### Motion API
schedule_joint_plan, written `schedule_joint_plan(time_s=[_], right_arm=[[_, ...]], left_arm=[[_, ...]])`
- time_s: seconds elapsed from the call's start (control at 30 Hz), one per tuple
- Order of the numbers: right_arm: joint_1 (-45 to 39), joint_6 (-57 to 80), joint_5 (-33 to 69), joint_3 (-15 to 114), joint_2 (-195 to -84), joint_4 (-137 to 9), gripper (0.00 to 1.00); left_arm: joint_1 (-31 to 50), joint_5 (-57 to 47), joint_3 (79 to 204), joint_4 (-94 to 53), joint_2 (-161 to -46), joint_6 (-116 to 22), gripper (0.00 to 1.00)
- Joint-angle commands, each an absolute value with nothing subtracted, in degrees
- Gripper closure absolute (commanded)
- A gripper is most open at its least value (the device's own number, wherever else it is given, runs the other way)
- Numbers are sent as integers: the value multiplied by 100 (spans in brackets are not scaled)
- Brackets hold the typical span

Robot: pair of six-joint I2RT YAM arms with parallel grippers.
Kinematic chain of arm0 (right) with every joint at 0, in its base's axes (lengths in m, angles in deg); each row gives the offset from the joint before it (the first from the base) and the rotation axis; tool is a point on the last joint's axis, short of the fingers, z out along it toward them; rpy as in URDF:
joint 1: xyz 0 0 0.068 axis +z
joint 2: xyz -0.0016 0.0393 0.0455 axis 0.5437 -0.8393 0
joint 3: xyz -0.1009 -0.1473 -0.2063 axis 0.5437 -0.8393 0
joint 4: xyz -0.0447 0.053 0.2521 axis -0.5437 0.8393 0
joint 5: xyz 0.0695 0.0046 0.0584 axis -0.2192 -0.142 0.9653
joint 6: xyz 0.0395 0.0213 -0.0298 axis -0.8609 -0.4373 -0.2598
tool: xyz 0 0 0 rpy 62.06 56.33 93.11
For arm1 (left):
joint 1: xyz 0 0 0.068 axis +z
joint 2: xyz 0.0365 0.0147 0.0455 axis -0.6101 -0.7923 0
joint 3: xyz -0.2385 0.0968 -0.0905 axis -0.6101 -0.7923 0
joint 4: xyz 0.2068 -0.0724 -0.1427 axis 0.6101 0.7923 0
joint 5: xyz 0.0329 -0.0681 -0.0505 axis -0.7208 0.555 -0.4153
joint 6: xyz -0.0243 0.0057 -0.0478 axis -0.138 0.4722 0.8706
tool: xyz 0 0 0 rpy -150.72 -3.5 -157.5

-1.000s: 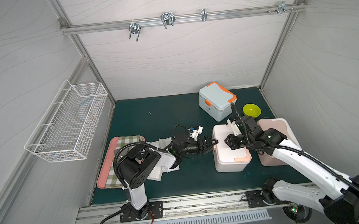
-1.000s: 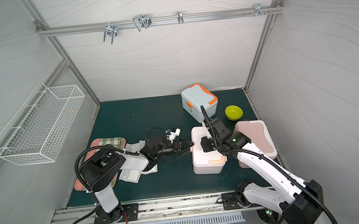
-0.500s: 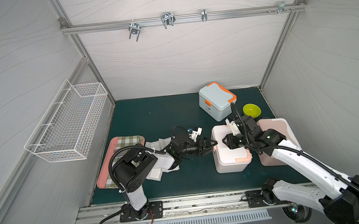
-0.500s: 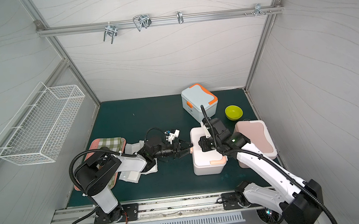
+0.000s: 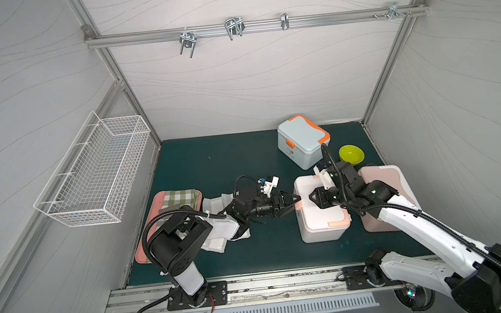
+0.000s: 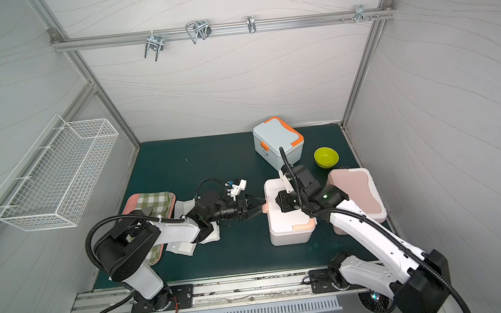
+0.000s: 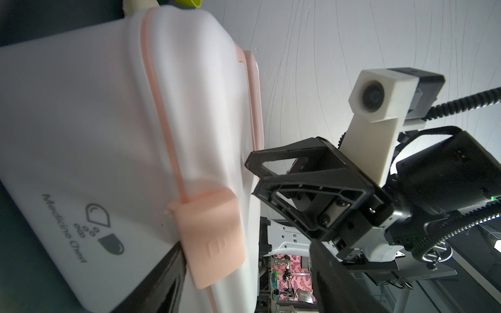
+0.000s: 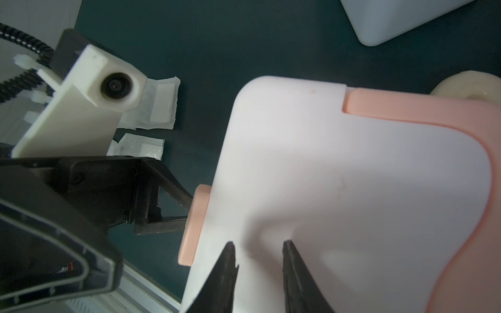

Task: Open first aid kits and take out gauze
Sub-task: Open the fastener of the first aid kit.

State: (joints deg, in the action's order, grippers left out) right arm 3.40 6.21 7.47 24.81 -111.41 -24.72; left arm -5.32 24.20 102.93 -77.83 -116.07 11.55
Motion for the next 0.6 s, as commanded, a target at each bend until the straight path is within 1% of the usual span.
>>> schedule_joint_plan(time_s=[0.0, 0.1, 0.17, 0.27, 0.37, 0.47, 0.57], right_arm=[[324, 544, 748, 2186, -11345, -1622, 68], [320, 536, 745, 2225, -11343, -1622, 66], [323, 536, 751, 2318, -11319, -1589, 64], [324, 524, 741, 2519, -11168, -1543, 57], [314, 458, 675, 2717, -10900, -1508, 51], [262, 414, 461, 2802, -10621, -1468, 43], [-6, 335, 304, 2735, -10316, -1450, 32]], left_arm=[[-512, 2533, 10378, -8662, -11382, 1187, 28], [-468, 2499, 10337, -8429, -11302, 1128, 26], [-433, 2441, 10301, -7992, -11162, 975, 24], [-390, 2257, 10301, -6805, -10763, 531, 20], [-398, 1911, 10499, -5021, -10202, -190, 16], [-434, 1470, 10859, -3147, -9691, -934, 15], [-625, 640, 11511, -1222, -9363, -1781, 14]])
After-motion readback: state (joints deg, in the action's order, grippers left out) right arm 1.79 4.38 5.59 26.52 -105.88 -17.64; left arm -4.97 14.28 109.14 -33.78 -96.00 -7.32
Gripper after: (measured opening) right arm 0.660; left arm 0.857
